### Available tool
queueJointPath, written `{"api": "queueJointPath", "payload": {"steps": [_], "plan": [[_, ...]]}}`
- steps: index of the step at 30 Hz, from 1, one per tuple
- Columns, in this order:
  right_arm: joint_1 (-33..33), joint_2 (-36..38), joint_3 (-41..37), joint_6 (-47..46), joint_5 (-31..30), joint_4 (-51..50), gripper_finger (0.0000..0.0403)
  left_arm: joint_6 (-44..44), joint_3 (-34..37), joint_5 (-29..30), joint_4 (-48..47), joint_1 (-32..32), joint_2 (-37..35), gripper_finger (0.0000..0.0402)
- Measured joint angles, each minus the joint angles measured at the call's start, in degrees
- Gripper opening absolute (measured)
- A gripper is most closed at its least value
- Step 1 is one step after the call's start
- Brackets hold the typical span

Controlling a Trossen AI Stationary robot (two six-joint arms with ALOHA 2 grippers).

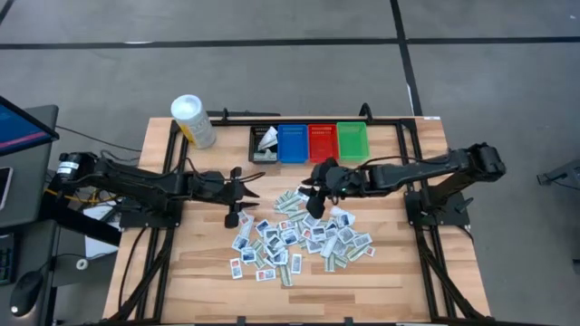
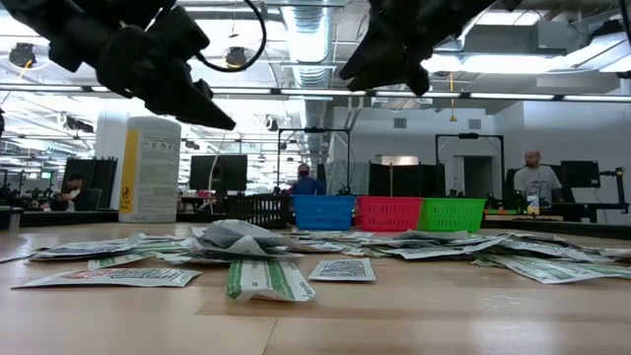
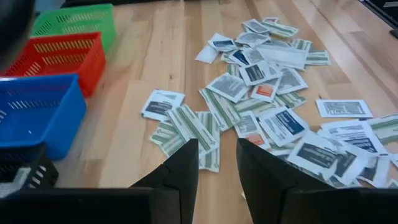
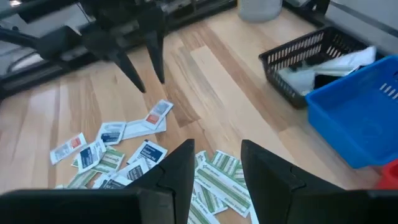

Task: Pick & Place First Aid Supplies
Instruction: Put the green bandage pack in the black bin

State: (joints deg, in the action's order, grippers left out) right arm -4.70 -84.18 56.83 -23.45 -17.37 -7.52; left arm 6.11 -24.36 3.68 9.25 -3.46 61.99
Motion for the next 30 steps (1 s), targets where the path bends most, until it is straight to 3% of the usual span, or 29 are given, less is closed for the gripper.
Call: {"api": "queueJointPath", "payload": {"steps": [6,13,19,24,30], "plan": [[-0.3,-8.8,-0.1,2.1,1.9,3.3,0.0126,-2.5,0.0,0.0,-1.0,-1.3,0.5,0.011],[1.5,-15.1,0.8,8.4,15.7,3.7,0.0126,-3.4,0.0,0.0,-1.7,-1.4,0.5,0.011],[4.3,-18.7,0.9,17.1,22.0,5.1,0.0126,-3.6,0.0,0.0,-1.7,-1.4,0.5,0.011],[5.7,-22.3,1.4,27.2,23.6,4.8,0.0126,-3.9,0.0,0.8,-1.3,-1.4,0.5,0.011],[6.9,-25.0,3.5,31.7,23.5,5.0,0.0126,-5.4,0.0,1.0,-1.1,-1.4,0.5,0.011]]}}
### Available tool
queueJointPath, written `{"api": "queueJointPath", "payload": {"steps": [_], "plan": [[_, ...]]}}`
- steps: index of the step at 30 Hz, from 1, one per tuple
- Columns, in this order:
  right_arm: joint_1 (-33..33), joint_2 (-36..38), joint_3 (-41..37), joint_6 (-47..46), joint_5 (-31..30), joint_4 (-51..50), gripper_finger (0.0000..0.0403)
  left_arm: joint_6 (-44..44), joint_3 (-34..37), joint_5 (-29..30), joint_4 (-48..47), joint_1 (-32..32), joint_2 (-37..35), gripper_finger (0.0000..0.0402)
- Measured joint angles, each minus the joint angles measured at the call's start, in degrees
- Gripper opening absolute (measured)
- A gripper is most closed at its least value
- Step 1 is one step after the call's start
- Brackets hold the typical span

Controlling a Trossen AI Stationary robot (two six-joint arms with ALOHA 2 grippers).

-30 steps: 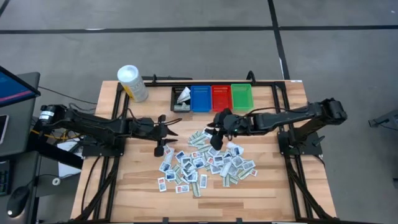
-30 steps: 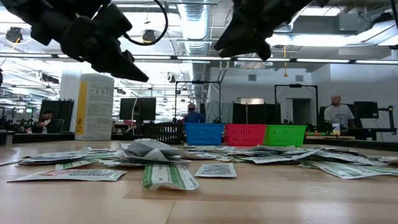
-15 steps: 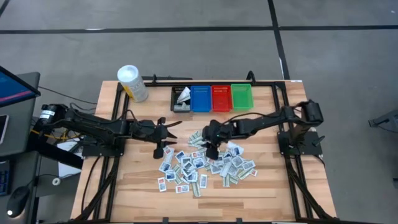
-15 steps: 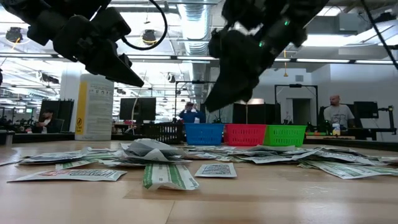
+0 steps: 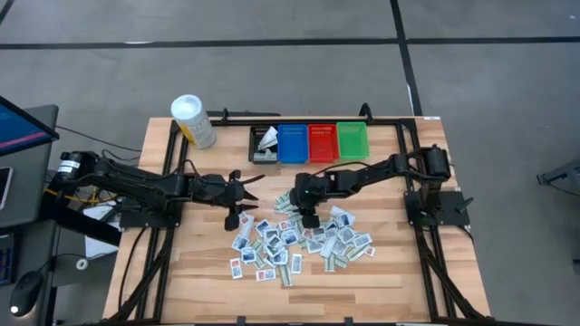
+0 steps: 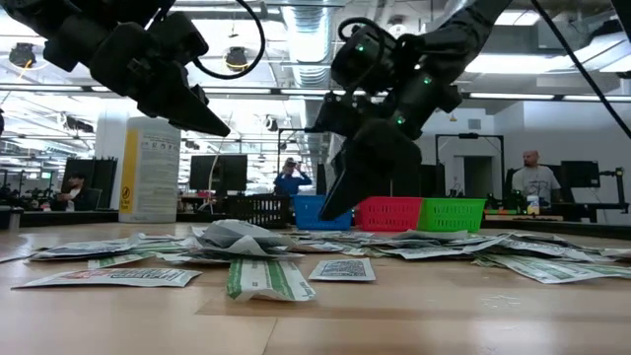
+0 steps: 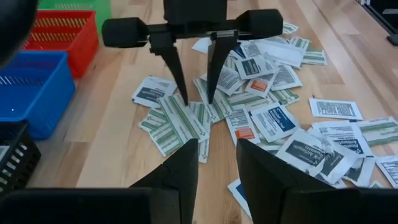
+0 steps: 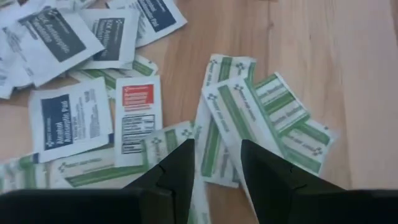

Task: Pick & Place First Aid Supplies
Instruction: Put the green bandage pack in the black bin

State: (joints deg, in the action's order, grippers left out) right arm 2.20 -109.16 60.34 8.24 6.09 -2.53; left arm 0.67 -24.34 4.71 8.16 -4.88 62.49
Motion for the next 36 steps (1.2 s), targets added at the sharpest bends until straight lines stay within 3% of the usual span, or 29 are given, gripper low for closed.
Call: {"api": "queueJointPath", "payload": {"steps": [7,28,36], "plan": [[1.5,0.0,1.3,5.8,-0.4,0.0,0.0126,-2.6,0.0,0.0,0.0,0.0,0.0,0.011],[2.3,-6.9,1.8,4.8,0.3,-0.4,0.0125,-4.2,0.1,0.0,-0.2,0.0,0.6,0.011],[1.3,-7.0,1.7,4.7,-0.2,-0.7,0.0089,-4.2,0.1,0.2,0.0,0.0,0.9,0.011]]}}
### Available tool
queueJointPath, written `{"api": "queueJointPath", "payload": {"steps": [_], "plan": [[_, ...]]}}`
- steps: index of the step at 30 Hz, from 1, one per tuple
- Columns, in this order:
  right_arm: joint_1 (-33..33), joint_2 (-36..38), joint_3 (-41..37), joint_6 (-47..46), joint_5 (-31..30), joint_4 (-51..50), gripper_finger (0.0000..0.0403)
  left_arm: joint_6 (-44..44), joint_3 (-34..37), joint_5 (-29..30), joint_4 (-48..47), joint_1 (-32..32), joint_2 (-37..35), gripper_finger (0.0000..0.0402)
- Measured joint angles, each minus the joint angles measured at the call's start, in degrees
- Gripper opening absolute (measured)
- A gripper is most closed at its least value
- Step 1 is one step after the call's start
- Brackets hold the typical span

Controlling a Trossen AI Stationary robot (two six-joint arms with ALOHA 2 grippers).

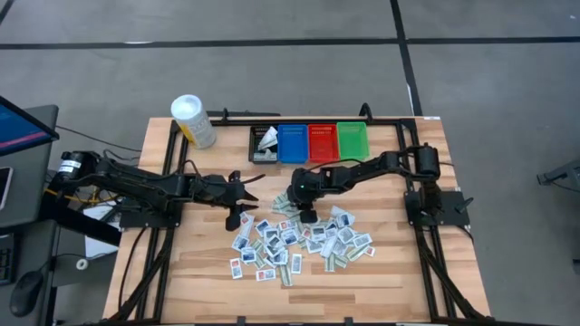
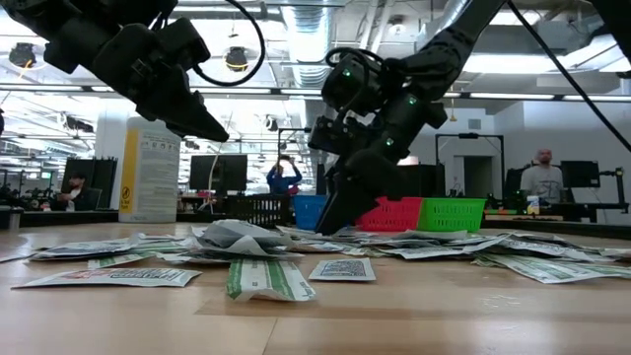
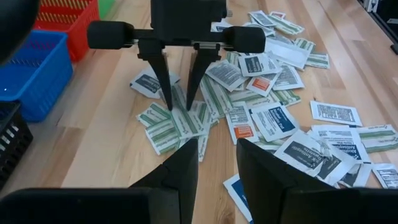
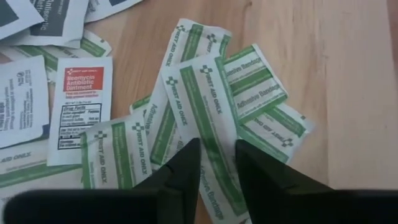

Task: Pick & Place First Aid Supplies
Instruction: Put the green bandage pack in the black bin

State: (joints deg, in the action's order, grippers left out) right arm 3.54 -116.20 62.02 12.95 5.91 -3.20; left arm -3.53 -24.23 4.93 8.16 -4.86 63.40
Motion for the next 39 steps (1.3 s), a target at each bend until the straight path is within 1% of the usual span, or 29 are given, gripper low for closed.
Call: {"api": "queueJointPath", "payload": {"steps": [3,6,10,15,23,26,30,39], "plan": [[-0.1,0.0,-0.1,-1.5,-0.2,0.1,0.0075,0.0,0.0,0.0,0.0,0.0,0.0,0.011],[-0.1,0.7,-0.1,-2.9,-0.2,-0.1,0.0069,-0.1,0.0,0.0,0.0,0.0,0.0,0.011],[-0.1,2.8,-0.2,-2.9,-0.2,0.1,0.0068,-0.4,0.0,0.0,0.0,0.0,0.0,0.011],[-0.1,6.2,-0.5,-2.1,-3.0,-0.5,0.0067,-0.4,0.0,0.0,0.0,0.0,0.0,0.011],[-0.1,11.7,-0.4,-2.0,-3.0,0.3,0.0067,-0.3,0.0,0.0,0.5,0.0,0.0,0.011],[-0.1,12.7,-0.2,-2.6,-3.0,0.2,0.0067,-0.2,0.0,0.0,0.8,0.0,0.0,0.011],[-0.1,12.3,-0.2,-3.0,-3.0,0.1,0.0067,-0.2,0.0,0.0,0.9,0.0,0.0,0.011],[-0.6,4.8,-0.2,-4.1,-1.6,-3.3,0.0067,-0.2,0.0,0.0,1.2,0.0,0.0,0.011]]}}
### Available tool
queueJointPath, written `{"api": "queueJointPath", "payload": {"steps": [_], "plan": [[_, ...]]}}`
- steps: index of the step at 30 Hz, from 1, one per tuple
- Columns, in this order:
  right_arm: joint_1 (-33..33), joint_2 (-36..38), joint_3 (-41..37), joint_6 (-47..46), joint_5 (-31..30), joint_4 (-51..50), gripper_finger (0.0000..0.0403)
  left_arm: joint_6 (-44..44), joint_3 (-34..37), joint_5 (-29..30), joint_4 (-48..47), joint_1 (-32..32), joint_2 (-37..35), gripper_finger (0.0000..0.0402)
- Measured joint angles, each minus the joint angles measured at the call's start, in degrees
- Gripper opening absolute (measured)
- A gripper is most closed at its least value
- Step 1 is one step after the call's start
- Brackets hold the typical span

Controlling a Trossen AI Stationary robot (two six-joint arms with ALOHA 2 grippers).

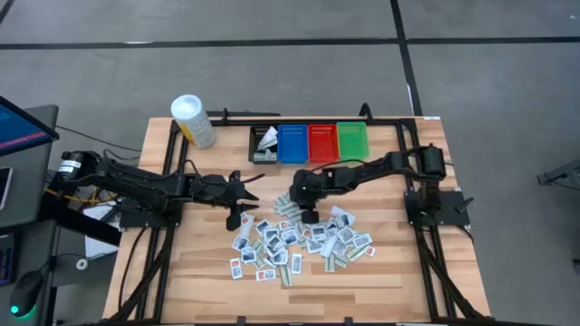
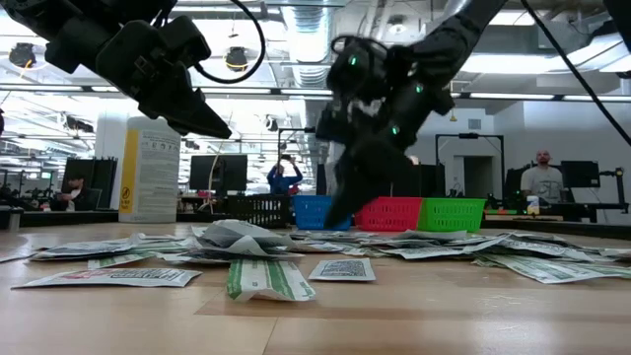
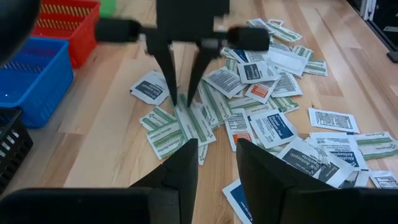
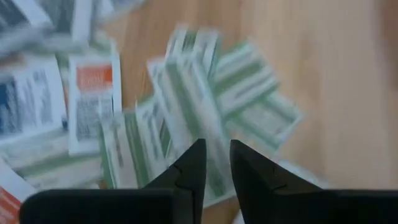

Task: Pick & Place First Aid Supplies
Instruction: Put the green bandage pack in the black bin

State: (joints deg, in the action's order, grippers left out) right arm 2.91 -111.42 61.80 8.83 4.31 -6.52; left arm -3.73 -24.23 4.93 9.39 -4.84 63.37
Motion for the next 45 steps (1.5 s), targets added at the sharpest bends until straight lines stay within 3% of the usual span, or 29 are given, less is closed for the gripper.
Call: {"api": "queueJointPath", "payload": {"steps": [12,20,28,45], "plan": [[-0.2,-1.2,0.2,1.5,0.3,0.0,0.0065,0.0,0.0,0.2,0.1,0.0,0.0,0.011],[-0.2,-1.1,-0.7,-0.3,-0.1,-0.3,0.0006,0.0,0.0,0.6,0.1,0.0,0.0,0.011],[-0.3,-0.7,-0.3,-0.4,-0.3,-0.7,0.0003,0.0,0.0,0.6,0.1,0.0,0.0,0.011],[-0.2,1.0,11.5,4.5,-1.8,-10.1,0.0,0.0,0.0,1.0,0.1,0.0,0.0,0.011]]}}
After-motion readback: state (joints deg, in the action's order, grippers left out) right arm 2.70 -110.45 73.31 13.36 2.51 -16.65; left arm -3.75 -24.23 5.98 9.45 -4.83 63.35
